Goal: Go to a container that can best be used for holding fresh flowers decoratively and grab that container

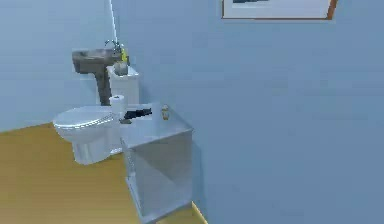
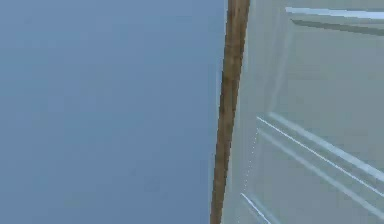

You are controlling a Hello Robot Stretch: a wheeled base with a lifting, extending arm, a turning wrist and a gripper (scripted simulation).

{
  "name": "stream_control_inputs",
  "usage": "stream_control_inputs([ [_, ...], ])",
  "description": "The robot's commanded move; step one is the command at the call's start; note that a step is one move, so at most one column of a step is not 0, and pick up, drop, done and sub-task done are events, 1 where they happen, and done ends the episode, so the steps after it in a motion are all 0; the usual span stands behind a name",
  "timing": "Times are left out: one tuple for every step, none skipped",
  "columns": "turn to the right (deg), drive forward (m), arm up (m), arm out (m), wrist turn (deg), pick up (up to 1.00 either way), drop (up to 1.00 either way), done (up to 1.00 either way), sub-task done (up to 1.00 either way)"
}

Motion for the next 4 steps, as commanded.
stream_control_inputs([
  [-45.0, 0.00, 0.00, 0.00, 0.0, 0.00, 0.00, 0.00, 0.00],
  [-18.0, 0.00, 0.00, 0.00, 0.0, 0.00, 0.00, 0.00, 0.00],
  [0.0, 1.00, 0.00, 0.00, 0.0, 0.00, 0.00, 0.00, 0.00],
  [-12.0, 0.00, 0.00, 0.00, 0.0, 0.00, 0.00, 0.00, 0.00],
])
